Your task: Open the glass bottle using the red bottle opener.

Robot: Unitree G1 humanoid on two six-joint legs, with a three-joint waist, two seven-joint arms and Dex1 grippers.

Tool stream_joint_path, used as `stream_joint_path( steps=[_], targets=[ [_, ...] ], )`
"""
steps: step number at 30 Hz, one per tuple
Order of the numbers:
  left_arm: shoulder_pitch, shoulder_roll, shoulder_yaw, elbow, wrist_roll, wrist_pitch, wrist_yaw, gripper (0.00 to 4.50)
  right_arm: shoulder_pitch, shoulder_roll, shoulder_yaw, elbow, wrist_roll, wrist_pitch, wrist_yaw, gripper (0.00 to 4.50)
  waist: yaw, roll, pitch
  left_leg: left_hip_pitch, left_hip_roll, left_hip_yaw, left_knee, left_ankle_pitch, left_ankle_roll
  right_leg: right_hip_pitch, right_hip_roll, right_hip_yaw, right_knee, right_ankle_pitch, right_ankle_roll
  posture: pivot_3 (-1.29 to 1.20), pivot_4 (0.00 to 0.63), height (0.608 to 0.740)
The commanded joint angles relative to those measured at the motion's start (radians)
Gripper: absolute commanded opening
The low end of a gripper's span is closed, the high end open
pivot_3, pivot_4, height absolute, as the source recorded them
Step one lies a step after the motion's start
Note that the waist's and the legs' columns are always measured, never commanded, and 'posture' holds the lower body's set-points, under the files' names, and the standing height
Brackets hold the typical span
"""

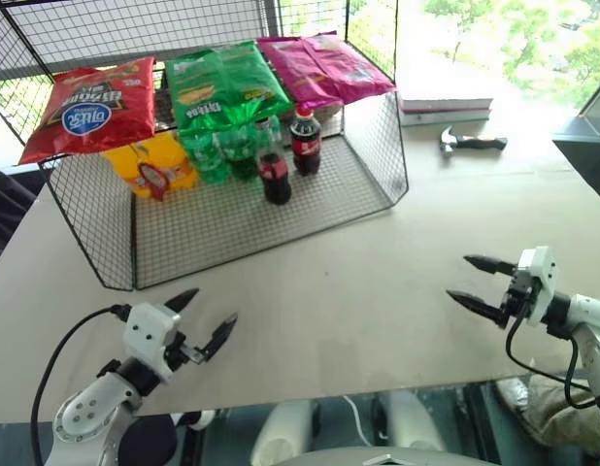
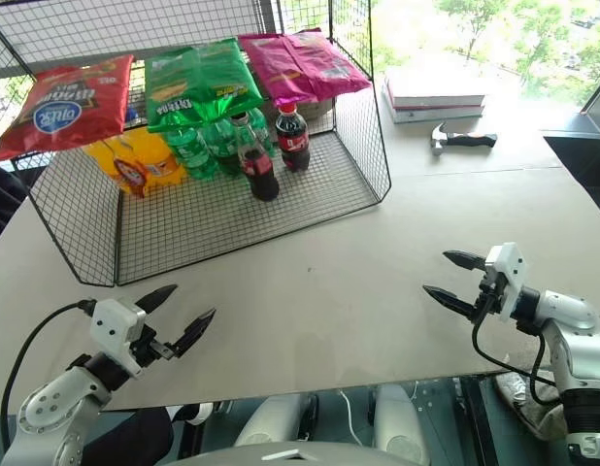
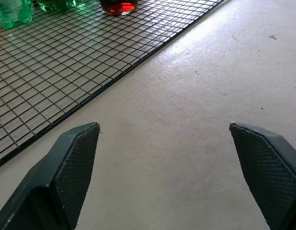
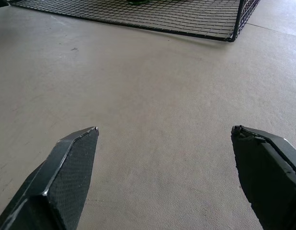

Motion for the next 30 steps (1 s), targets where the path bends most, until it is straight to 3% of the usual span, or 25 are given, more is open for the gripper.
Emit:
stream_joint_path(
  steps=[1, 24, 30],
  targets=[
    [0.01, -0.003, 0.008, -0.033, -0.01, -0.013, -0.003, 4.5, -0.013, -0.002, -0.012, -0.021, 0.01, -0.015, 0.005, 4.45, 0.0, 0.0, 0.0, 0.0, 0.0, 0.0, 0.0, 0.0, 0.0, 0.0, 0.0, 0.0, 0.0, 0.0, 0.0, 0.0, 0.15, 0.74],
    [-0.014, -0.029, 0.013, 0.008, -0.026, -0.015, -0.026, 4.5, -0.034, 0.044, 0.01, -0.025, -0.011, -0.043, -0.007, 4.45, 0.0, 0.0, 0.0, 0.0, 0.0, 0.0, 0.0, 0.0, 0.0, 0.0, 0.0, 0.0, 0.0, 0.0, 0.0, 0.0, 0.15, 0.74],
    [-0.133, -0.079, 0.044, 0.025, -0.008, 0.024, 0.126, 4.5, -0.06, 0.095, 0.042, -0.166, 0.028, 0.013, -0.063, 4.45, 0.0, 0.0, 0.0, 0.0, 0.0, -0.001, 0.0, 0.0, 0.0, 0.0, 0.0, -0.001, 0.001, 0.001, 0.001, 0.0, 0.15, 0.74]
  ],
)
